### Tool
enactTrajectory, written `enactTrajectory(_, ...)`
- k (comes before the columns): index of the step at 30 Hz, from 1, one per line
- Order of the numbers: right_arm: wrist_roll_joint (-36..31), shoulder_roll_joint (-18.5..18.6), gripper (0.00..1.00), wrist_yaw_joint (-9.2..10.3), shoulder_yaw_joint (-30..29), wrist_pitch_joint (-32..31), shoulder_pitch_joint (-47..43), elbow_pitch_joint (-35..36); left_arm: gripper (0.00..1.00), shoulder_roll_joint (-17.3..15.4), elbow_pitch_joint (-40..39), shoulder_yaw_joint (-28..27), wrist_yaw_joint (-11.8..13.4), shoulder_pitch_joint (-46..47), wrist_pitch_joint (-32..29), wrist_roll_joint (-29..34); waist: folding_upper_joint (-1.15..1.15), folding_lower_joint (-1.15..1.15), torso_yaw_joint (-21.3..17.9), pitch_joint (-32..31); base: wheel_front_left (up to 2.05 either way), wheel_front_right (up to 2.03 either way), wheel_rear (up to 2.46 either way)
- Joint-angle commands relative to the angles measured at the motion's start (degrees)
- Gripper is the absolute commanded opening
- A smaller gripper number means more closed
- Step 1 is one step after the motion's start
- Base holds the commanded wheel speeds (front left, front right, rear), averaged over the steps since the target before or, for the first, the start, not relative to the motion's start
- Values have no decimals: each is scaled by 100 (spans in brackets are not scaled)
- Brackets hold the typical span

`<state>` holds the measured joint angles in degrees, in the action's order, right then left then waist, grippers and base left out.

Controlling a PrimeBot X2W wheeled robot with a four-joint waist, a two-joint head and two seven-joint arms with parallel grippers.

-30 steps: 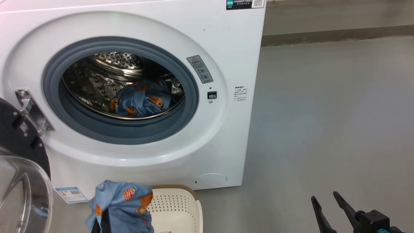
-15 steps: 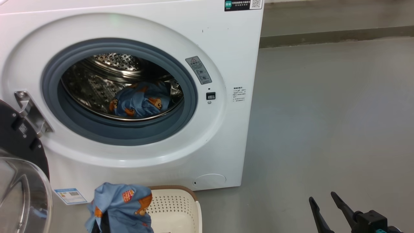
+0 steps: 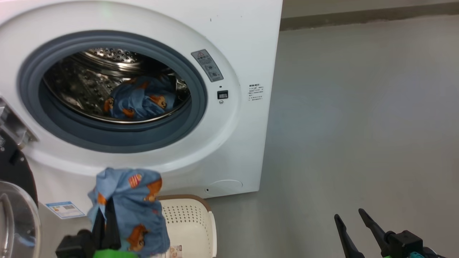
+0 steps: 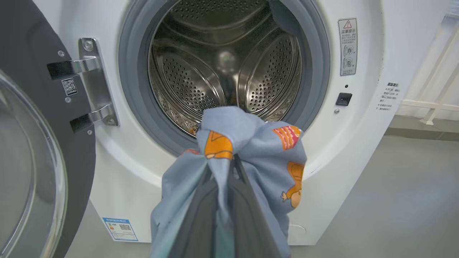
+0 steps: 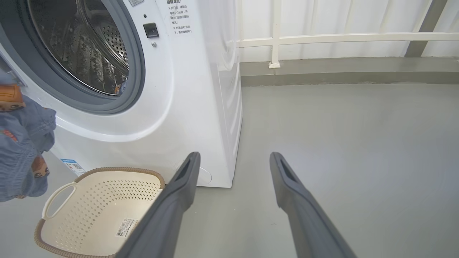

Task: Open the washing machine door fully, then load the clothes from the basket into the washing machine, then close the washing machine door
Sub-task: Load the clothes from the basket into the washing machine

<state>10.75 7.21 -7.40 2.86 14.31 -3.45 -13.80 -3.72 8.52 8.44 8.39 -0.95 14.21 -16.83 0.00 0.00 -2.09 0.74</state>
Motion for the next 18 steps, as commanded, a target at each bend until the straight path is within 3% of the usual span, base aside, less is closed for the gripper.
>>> enactTrajectory(1, 10, 40, 100, -9, 133, 69, 273, 154, 0, -74, -51, -234, 12, 480, 69, 18, 0, 0, -142, 220, 0, 0, 0)
enactTrajectory(18, -43, -236, 100, -9, 295, 69, 963, 247, 0, -659, 953, -925, -53, 3265, 78, 394, 0, 0, -1030, 1476, 0, 0, 0)
